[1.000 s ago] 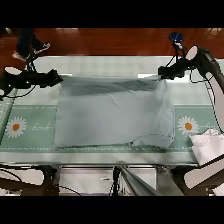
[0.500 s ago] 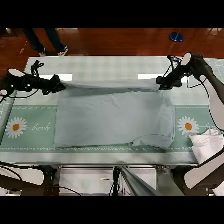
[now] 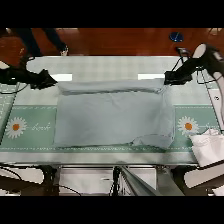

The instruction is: Fold the shirts.

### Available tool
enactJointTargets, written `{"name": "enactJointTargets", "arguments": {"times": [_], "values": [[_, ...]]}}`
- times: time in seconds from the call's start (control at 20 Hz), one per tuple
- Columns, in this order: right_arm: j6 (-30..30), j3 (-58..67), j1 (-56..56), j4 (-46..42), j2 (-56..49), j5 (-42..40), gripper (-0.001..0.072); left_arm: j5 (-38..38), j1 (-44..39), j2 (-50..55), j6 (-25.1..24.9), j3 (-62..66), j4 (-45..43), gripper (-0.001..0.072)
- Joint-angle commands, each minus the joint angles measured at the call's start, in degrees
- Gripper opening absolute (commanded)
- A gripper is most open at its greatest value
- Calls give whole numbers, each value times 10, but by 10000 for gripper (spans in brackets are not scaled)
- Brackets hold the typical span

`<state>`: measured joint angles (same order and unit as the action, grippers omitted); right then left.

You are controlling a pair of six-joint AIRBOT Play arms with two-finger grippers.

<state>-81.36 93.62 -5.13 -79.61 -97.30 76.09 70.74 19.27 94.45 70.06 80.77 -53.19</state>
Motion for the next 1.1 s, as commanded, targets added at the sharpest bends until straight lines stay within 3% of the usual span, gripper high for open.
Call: {"name": "enactJointTargets", "arguments": {"times": [0.0, 0.05, 0.1, 0.15, 0.3, 0.5, 0.7, 1.05], "values": [[44, -1, -52, -16, 97, 82, 533, 139, 59, -52, 27, 31, -148, 349], [43, -12, -74, -20, 117, 100, 595, 161, 71, -74, 27, 12, -165, 374], [43, -32, -99, -13, 134, 119, 595, 172, 83, -96, 27, -17, -165, 509], [43, -67, -126, 7, 152, 128, 594, 175, 92, -120, 20, -60, -156, 546], [72, -210, -201, 100, 212, 124, 590, 180, 106, -178, -48, -197, -117, 547], [99, -341, -260, 192, 282, 90, 590, 184, 114, -193, -90, -309, -76, 547], [108, -383, -266, 197, 313, 74, 590, 190, 121, -193, -96, -353, -79, 612], [118, -399, -266, 193, 318, 70, 590, 198, 133, -193, -79, -411, -130, 612]]}}
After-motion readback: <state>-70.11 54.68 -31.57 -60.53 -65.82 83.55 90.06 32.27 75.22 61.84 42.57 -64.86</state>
